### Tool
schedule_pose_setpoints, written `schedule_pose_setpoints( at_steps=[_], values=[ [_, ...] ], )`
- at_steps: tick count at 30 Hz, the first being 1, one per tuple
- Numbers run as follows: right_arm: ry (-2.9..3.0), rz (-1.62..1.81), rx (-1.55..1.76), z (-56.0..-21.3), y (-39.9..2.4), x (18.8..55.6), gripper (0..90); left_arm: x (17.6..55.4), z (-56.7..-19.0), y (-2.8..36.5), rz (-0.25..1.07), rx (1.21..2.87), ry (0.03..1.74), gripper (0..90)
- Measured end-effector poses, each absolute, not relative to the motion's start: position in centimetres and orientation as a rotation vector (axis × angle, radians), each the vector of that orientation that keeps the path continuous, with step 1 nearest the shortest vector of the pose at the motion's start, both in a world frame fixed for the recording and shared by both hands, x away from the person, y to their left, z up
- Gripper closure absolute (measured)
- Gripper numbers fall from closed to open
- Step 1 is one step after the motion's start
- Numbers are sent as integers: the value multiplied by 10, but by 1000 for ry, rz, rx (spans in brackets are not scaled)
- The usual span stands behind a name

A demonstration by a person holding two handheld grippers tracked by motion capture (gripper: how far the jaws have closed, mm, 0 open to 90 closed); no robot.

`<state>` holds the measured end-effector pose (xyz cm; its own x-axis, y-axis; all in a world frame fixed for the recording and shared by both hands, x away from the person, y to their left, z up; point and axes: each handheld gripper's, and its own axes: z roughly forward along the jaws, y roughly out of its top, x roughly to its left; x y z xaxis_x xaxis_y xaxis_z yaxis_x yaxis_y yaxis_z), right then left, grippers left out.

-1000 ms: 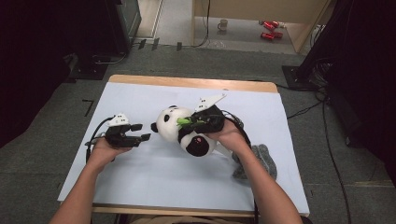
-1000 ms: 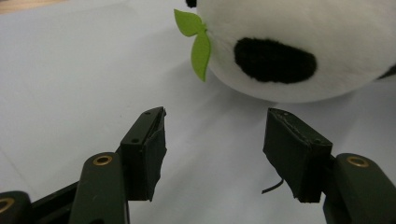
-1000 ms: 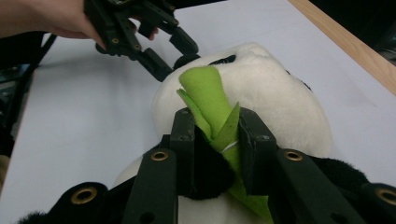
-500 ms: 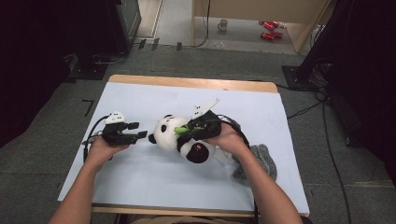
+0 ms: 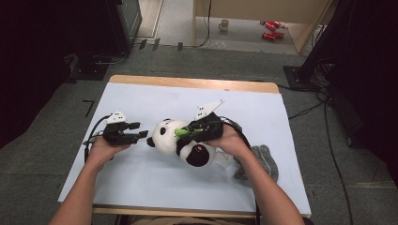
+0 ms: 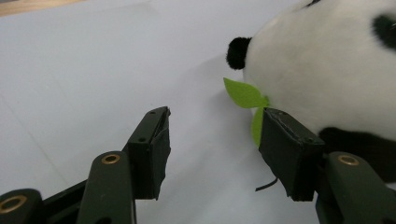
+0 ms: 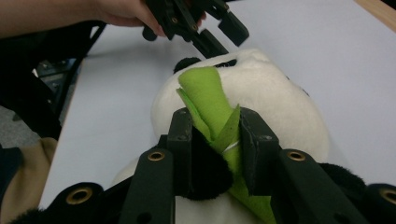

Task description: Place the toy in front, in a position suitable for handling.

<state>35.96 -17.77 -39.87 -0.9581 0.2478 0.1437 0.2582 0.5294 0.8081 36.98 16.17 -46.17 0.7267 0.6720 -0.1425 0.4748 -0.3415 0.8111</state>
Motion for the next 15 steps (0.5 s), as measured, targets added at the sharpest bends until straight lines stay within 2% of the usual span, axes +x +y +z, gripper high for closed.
schedule_pose_setpoints(
  at_steps=[10,15],
  values=[
    [-2719,-1513,-262,-400,-161,367,697,371,-461,167,297,1997,903,431],
    [-2726,-1437,-289,-408,-159,369,674,370,-463,169,283,2003,900,429]
  ],
)
